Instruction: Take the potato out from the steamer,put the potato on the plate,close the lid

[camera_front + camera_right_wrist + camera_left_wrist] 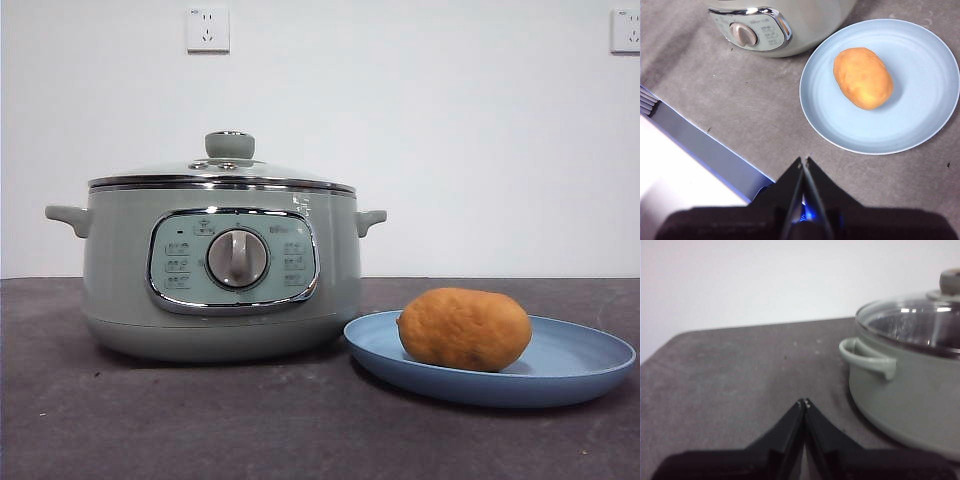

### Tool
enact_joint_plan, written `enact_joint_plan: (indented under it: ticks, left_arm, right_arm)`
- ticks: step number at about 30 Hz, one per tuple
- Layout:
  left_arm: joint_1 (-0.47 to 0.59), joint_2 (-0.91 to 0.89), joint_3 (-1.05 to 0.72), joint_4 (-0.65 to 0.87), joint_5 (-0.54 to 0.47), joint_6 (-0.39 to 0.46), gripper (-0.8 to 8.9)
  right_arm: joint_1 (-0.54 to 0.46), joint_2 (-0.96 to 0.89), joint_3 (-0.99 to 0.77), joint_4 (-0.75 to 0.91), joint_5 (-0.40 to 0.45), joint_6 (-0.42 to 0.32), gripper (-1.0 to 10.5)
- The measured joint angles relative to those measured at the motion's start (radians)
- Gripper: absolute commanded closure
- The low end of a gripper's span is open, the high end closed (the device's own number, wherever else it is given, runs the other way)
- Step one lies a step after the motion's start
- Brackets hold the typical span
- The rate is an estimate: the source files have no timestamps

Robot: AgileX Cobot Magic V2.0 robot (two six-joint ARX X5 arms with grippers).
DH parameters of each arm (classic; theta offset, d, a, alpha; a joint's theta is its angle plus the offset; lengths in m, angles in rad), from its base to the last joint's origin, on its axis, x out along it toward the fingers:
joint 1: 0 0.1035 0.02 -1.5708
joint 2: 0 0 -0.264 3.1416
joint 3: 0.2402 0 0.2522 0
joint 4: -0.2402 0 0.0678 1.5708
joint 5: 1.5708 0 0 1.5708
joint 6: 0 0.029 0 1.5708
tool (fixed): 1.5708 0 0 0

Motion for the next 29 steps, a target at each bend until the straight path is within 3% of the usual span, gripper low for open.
enact_joint_plan:
  ticks: [7, 29]
  left_arm:
    - [0.000, 0.000, 0.000, -0.096, 0.000, -0.010, 8.17]
    - [0.000, 0.000, 0.000, -0.095, 0.000, -0.017, 8.17]
  right_arm:
    - [0.000, 0.000, 0.000, 0.000, 0.000, 0.000, 9.5]
    - [0.000, 0.000, 0.000, 0.000, 0.000, 0.000, 9.5]
